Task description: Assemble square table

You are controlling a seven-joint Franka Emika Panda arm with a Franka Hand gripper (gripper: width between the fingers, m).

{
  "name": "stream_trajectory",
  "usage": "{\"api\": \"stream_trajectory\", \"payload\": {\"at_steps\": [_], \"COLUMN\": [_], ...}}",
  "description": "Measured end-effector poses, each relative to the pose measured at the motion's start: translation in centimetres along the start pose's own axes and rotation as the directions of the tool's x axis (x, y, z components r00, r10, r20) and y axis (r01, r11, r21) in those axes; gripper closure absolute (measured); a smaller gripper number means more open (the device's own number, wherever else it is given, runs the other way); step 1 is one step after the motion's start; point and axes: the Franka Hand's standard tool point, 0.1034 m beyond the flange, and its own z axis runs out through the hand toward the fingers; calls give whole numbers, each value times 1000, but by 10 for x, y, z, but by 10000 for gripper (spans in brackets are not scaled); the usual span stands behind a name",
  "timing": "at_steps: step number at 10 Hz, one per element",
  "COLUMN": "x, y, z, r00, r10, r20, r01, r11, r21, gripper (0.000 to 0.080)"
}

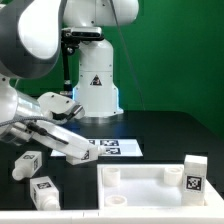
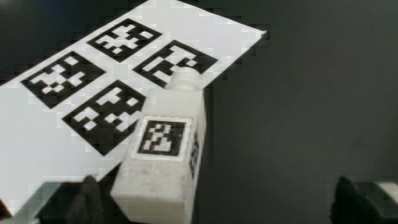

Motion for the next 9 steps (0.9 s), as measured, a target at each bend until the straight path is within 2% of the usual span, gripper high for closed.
{"api": "stream_trajectory", "payload": {"at_steps": [2, 4, 6, 9], "x": [1, 4, 10, 10], "y": [1, 14, 20, 21], "z": [1, 23, 42, 44], "r00": [1000, 1000, 999, 999], "r10": [-1, 24, 45, 47], "r20": [-3, -14, -17, -14], "r01": [1, -23, -45, -47], "r11": [1000, 1000, 999, 999], "r21": [1, 1, -6, -8], "gripper": [151, 151, 151, 151]}}
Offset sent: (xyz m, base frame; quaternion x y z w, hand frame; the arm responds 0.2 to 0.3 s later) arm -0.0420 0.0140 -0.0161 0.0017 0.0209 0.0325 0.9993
